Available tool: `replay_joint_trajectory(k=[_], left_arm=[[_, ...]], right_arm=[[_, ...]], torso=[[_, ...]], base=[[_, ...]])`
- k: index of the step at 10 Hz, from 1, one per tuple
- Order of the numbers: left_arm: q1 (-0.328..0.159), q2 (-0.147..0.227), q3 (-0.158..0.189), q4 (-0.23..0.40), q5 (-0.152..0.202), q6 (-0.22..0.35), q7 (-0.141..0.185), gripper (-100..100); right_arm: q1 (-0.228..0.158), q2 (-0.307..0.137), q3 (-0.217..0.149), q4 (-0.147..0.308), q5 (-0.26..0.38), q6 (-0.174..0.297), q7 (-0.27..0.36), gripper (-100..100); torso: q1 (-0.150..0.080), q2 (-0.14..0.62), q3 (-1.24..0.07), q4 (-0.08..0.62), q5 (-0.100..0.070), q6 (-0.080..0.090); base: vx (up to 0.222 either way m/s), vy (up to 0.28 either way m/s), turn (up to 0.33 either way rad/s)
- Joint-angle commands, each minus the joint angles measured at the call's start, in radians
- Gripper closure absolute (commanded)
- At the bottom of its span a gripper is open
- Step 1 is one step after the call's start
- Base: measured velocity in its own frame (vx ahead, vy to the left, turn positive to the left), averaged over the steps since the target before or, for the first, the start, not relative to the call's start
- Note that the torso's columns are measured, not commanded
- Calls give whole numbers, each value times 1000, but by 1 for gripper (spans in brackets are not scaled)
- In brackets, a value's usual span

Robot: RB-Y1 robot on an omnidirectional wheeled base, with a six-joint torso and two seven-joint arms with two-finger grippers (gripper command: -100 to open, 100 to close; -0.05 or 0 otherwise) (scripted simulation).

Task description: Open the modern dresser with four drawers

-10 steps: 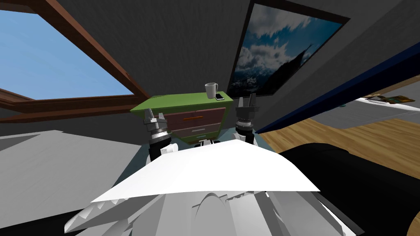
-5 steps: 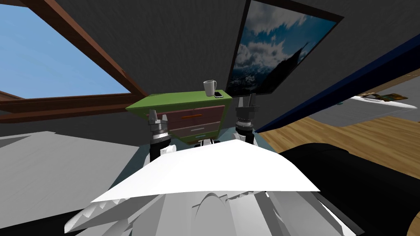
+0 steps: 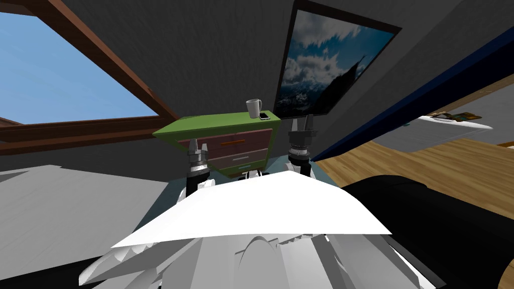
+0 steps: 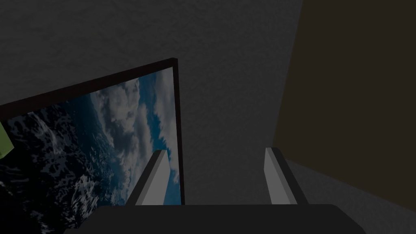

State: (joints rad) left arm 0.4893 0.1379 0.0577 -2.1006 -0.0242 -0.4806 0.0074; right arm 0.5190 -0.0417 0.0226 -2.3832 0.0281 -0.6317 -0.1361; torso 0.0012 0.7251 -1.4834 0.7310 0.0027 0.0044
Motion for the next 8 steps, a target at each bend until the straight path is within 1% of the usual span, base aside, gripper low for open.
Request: replay_joint_trajectory(k=[1,2,4,6,7,8], left_arm=[[-5,24,-2,73,5,-20,-2,-100],[-7,33,0,100,8,-35,-3,-100],[-7,33,0,107,8,-35,-3,-100],[-11,49,2,166,15,-68,-4,-100],[-11,49,2,177,15,-68,-4,-100],[-13,55,4,205,18,-85,-5,-100]], right_arm=[[0,0,0,0,0,0,0,0],[0,0,0,0,0,0,0,0],[0,0,0,0,0,0,0,0],[0,0,0,0,0,0,0,0],[0,0,0,0,0,0,0,0],[0,0,0,0,0,0,0,0]], torso=[[1,-1,0,-1,0,0],[1,-3,-2,-2,1,2],[1,-5,-3,-3,1,2],[2,-6,-3,-3,2,2],[3,-8,-4,-4,3,4],[3,-9,-5,-5,3,2]], base=[[-8,-6,-74],[-10,-14,-82],[-6,-9,-6],[-5,-7,-70],[-6,-5,-39],[-5,-11,-36]])
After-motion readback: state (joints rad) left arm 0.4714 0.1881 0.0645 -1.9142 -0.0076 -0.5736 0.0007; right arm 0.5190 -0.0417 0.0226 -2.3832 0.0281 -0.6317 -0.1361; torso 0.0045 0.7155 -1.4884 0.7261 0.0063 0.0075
